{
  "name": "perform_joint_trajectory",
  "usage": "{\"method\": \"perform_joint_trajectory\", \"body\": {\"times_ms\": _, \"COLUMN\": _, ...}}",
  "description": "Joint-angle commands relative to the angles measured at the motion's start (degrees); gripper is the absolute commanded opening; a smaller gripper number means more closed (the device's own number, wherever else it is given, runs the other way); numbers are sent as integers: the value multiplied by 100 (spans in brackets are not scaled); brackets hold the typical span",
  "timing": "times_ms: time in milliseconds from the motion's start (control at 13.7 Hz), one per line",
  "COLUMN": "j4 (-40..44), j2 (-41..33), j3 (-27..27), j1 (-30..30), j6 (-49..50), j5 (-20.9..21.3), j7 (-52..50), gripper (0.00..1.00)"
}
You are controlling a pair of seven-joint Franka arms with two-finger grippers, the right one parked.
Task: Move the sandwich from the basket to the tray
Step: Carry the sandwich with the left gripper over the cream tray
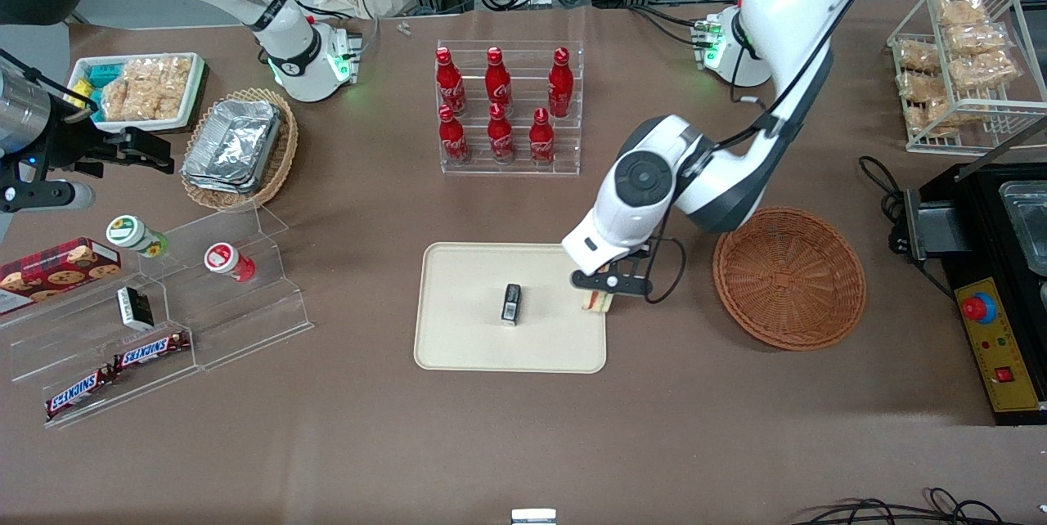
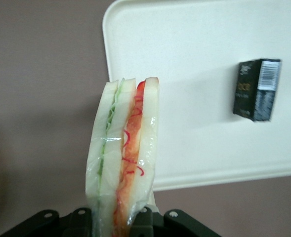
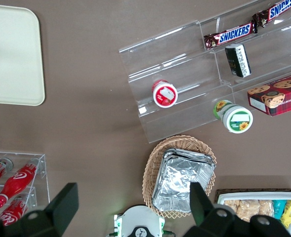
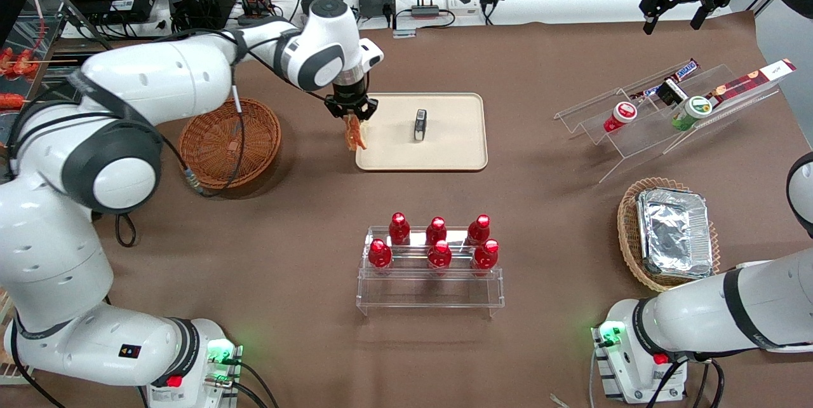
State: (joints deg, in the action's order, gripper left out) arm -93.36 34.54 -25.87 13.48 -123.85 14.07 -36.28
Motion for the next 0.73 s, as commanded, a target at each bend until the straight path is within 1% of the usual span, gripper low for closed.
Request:
{"method": "perform_joint_trajectory", "body": {"times_ms": 0, "j4": 853, "j2": 702, "j3": 3, "j1": 189, "j6": 72, "j5": 394, "j7": -440, "gripper": 0}}
{"method": "perform_joint_trajectory", "body": {"times_ms": 146, "j4": 1013, "j2": 975, "j3": 12, "j1": 251, "j6": 54, "j5": 657, "j7": -607, "gripper": 0}}
{"method": "perform_joint_trajectory", "body": {"times_ms": 219, "j4": 1013, "j2": 1037, "j3": 12, "j1": 251, "j6": 10, "j5": 798, "j7": -782, "gripper": 4}}
{"method": "perform_joint_trajectory", "body": {"times_ms": 292, "j4": 995, "j2": 1046, "j3": 12, "j1": 251, "j6": -112, "j5": 869, "j7": -932, "gripper": 22}}
{"method": "perform_joint_trajectory", "body": {"times_ms": 365, "j4": 978, "j2": 1081, "j3": 12, "j1": 260, "j6": -191, "j5": 896, "j7": -1064, "gripper": 68}}
{"method": "perform_joint_trajectory", "body": {"times_ms": 438, "j4": 986, "j2": 1125, "j3": 12, "j1": 295, "j6": -210, "j5": 948, "j7": -1109, "gripper": 100}}
{"method": "perform_joint_trajectory", "body": {"times_ms": 510, "j4": 978, "j2": 1125, "j3": 12, "j1": 304, "j6": -227, "j5": 1027, "j7": -1127, "gripper": 100}}
{"method": "perform_joint_trajectory", "body": {"times_ms": 656, "j4": 978, "j2": 1108, "j3": 12, "j1": 295, "j6": -228, "j5": 1037, "j7": -1170, "gripper": 100}}
